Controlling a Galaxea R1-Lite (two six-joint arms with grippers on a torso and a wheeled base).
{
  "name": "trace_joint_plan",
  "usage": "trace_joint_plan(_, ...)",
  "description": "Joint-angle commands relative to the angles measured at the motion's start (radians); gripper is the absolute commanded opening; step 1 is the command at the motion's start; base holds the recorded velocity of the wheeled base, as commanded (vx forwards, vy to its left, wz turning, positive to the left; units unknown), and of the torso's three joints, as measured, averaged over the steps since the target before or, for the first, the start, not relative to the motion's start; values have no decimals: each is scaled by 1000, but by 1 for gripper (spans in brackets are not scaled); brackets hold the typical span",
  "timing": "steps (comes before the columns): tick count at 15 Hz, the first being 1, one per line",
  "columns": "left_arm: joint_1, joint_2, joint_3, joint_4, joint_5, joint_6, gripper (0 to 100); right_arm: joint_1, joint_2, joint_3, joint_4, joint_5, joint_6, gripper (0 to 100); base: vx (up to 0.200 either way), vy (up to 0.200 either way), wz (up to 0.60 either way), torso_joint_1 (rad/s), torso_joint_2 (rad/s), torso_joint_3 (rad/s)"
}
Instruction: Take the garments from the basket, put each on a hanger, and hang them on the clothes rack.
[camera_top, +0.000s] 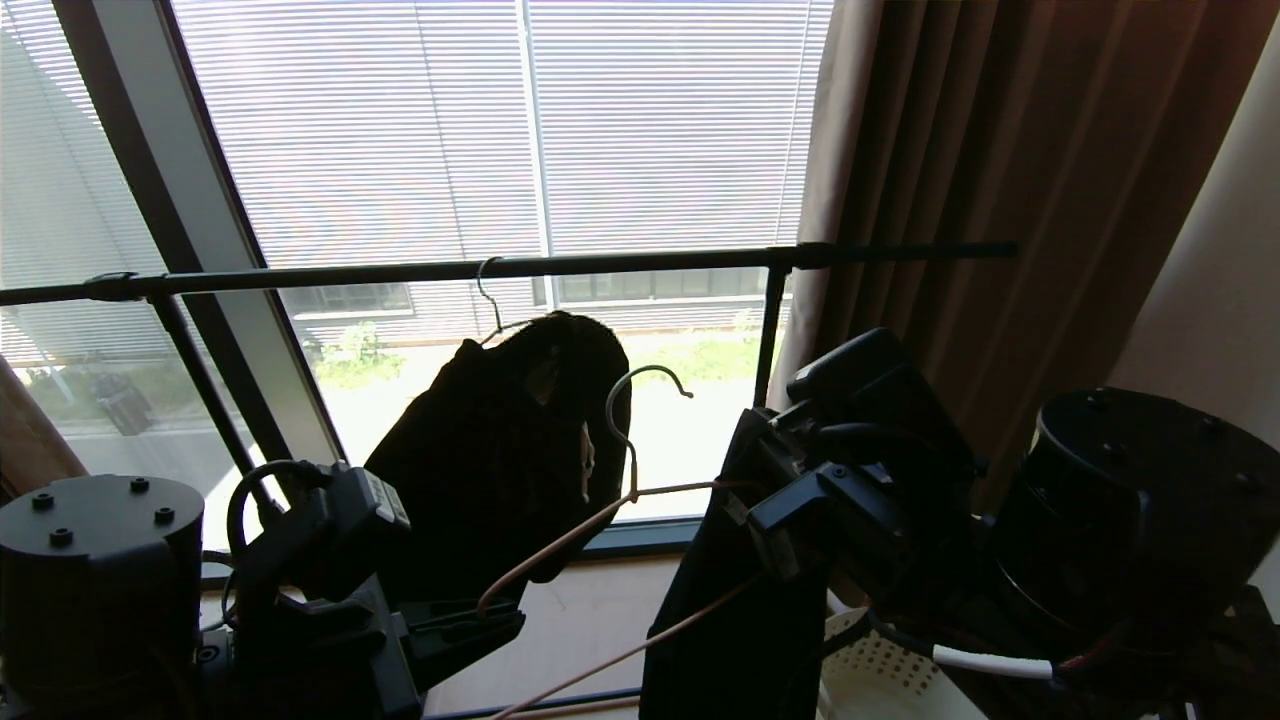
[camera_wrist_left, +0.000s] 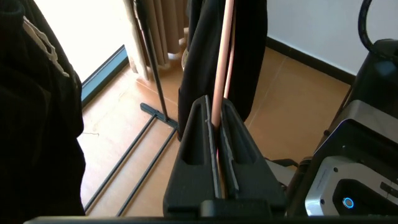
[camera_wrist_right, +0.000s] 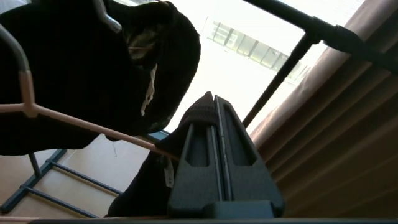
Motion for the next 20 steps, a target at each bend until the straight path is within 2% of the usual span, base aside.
trace_joint_plan(1, 2, 12, -3, 0, 1, 0, 0, 24, -5, -10, -1, -3, -1, 0, 0, 0, 0, 0, 0, 0)
trace_joint_plan(3, 11, 7, 4, 0, 5, 0, 0, 24, -8, -4, -7, -29, 7, 0, 0, 0, 0, 0, 0, 0)
trace_joint_plan(5, 11, -56, 24, 1, 45, 2, 0, -56, -10, -9, -25, -32, 32, 0, 0, 0, 0, 0, 0, 0)
trace_joint_plan(7, 27, -126, 54, 6, 53, 17, 0, -149, -24, -26, -27, -23, 33, 0, 0, 0, 0, 0, 0, 0)
trace_joint_plan(10, 40, -168, 60, 8, 53, 19, 0, -211, -22, -60, -18, -6, 32, 0, 0, 0, 0, 0, 0, 0)
trace_joint_plan(17, 60, -142, -29, 6, 56, 19, 0, -205, -25, -43, -13, -17, 30, 0, 0, 0, 0, 0, 0, 0)
trace_joint_plan(20, 59, -97, -40, 3, 56, 20, 0, -139, -25, -41, -13, -26, 30, 0, 0, 0, 0, 0, 0, 0)
